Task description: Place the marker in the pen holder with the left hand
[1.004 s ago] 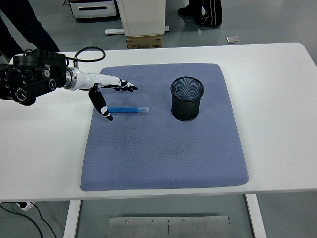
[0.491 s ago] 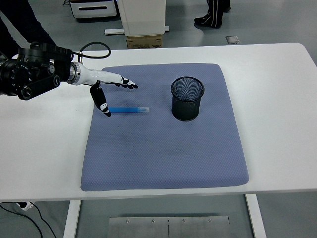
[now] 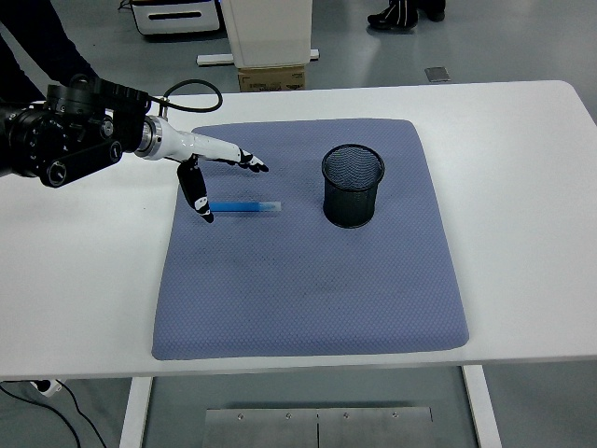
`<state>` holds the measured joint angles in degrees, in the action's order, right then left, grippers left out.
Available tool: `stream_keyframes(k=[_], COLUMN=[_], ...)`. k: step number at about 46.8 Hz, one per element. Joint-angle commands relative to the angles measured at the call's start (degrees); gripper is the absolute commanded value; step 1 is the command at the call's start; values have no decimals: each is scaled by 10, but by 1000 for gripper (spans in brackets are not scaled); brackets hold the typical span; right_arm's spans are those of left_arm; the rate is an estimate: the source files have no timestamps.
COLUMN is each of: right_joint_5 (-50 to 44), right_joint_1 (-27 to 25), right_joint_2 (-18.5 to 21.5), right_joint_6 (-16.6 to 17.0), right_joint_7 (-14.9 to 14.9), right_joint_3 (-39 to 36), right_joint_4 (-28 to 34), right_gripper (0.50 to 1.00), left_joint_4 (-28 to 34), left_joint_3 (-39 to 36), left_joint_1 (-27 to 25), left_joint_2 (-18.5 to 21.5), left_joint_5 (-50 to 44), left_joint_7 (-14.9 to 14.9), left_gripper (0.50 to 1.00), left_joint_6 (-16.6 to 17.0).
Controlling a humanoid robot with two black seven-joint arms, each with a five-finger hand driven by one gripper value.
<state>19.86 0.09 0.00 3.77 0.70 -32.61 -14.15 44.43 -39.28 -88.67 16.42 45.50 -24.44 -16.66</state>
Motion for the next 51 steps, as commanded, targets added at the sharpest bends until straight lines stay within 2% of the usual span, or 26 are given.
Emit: stream_keyframes(k=[1, 33, 51], right_joint_5=[0, 0, 0], right_joint_1=[0, 0, 0], right_joint_2=[0, 0, 0], right_joint_6=[0, 0, 0], right_joint_7=[0, 0, 0], right_joint_3=[0, 0, 0], right_joint_4=[0, 0, 0], right_gripper=[1000, 1000, 1000], left_joint_4=[3, 4, 3], left_joint_3=[-3, -10, -10], left_joint_1=[3, 0, 1], left_joint_2=[-4, -10, -38], left_joint_5=[6, 24, 27], left_joint_7=[0, 4, 17], left_gripper=[1000, 1000, 1000], left_joint_6=[0, 0, 1])
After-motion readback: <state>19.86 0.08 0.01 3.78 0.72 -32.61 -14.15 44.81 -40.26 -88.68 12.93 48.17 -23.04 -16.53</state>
